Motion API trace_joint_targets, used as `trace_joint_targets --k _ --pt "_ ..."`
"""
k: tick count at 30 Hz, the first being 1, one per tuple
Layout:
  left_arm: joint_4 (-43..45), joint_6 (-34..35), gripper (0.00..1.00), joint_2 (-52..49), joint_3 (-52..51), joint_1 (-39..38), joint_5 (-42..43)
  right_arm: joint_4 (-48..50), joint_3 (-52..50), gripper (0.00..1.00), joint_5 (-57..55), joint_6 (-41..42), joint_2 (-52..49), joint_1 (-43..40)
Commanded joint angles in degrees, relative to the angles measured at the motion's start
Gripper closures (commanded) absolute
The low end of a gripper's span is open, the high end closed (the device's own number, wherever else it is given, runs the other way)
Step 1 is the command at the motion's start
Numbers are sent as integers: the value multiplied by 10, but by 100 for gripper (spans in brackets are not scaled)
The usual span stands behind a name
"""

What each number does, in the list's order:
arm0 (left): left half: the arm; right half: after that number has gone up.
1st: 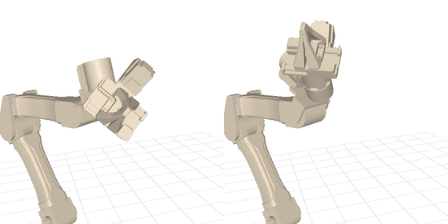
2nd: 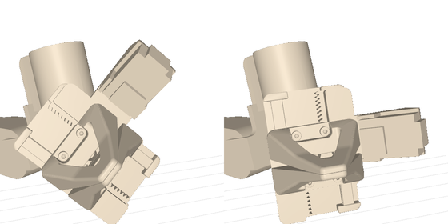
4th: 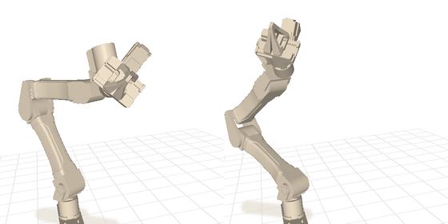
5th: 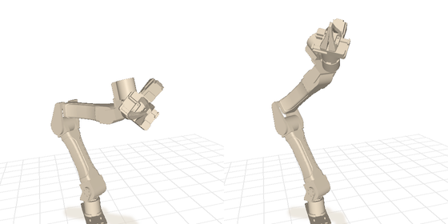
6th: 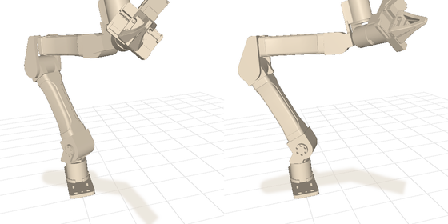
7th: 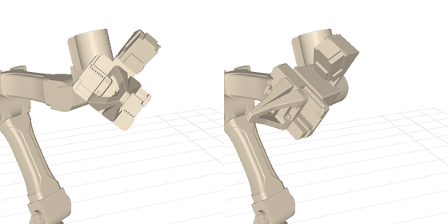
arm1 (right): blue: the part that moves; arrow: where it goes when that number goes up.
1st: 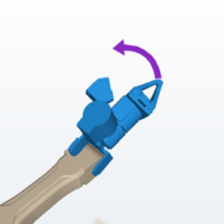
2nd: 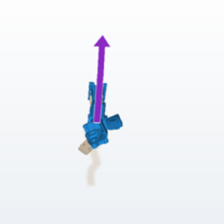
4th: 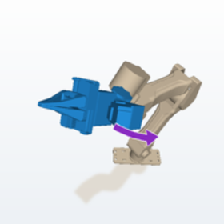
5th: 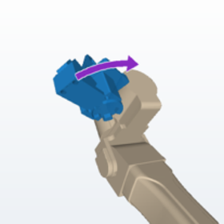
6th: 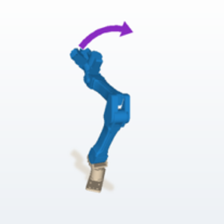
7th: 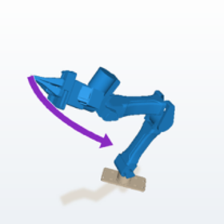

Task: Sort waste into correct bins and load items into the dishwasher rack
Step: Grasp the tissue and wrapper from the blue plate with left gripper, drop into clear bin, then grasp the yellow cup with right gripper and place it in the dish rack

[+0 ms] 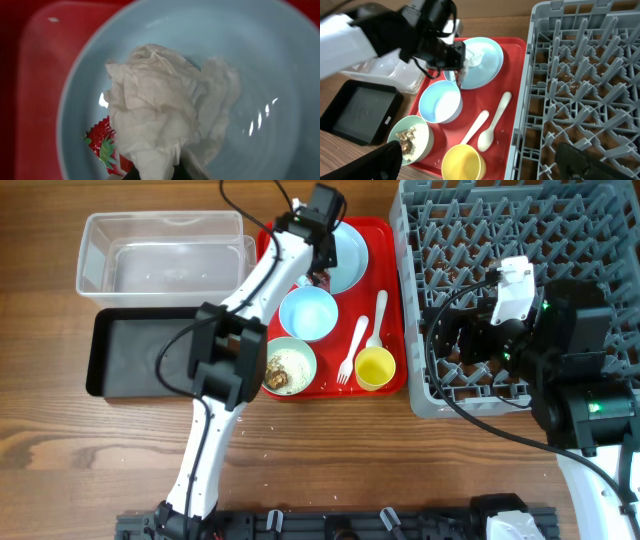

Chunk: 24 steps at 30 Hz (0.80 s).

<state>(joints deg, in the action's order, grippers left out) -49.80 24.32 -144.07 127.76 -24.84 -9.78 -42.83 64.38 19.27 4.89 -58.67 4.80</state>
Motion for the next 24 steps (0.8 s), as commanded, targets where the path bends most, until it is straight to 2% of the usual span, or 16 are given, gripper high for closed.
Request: trace_joint_targets --k 1,4,6,9,13,14,15,16,17,18,20,21,22,24 --pt "-6 -1 96 142 9 32 -2 1 11 0 7 2 -4 1" --pt "-51 -1 96 220 9 100 -2 1 11 0 8 2 -4 1" --pt "-96 -1 96 229 9 159 -2 1 11 0 8 2 -4 1" --pt "-165 -1 96 191 7 247 1 1 11 0 8 2 -4 1" --pt "-175 -1 96 114 7 268 1 1 11 0 7 2 -4 1" --pt "-185 0 93 101 7 266 3 1 11 0 7 2 -4 1" --pt "-193 -1 72 96 7 264 5 1 11 0 7 0 -4 1" --pt "-199 -1 57 94 7 264 5 1 11 0 7 0 -4 1" --pt "-202 -1 38 96 7 265 5 1 11 0 7 -3 -4 1" --pt "-208 -4 27 105 9 266 8 2 11 0 7 -3 -4 1" --pt "-210 -46 16 148 9 267 36 2 11 0 7 -3 -4 1" --pt "-211 -46 12 172 9 267 38 2 11 0 7 -3 -4 1" --pt "-212 -53 11 197 9 266 44 2 11 0 7 -3 -4 1" --pt "-213 -123 11 259 9 254 127 3 11 0 7 -3 -4 1"
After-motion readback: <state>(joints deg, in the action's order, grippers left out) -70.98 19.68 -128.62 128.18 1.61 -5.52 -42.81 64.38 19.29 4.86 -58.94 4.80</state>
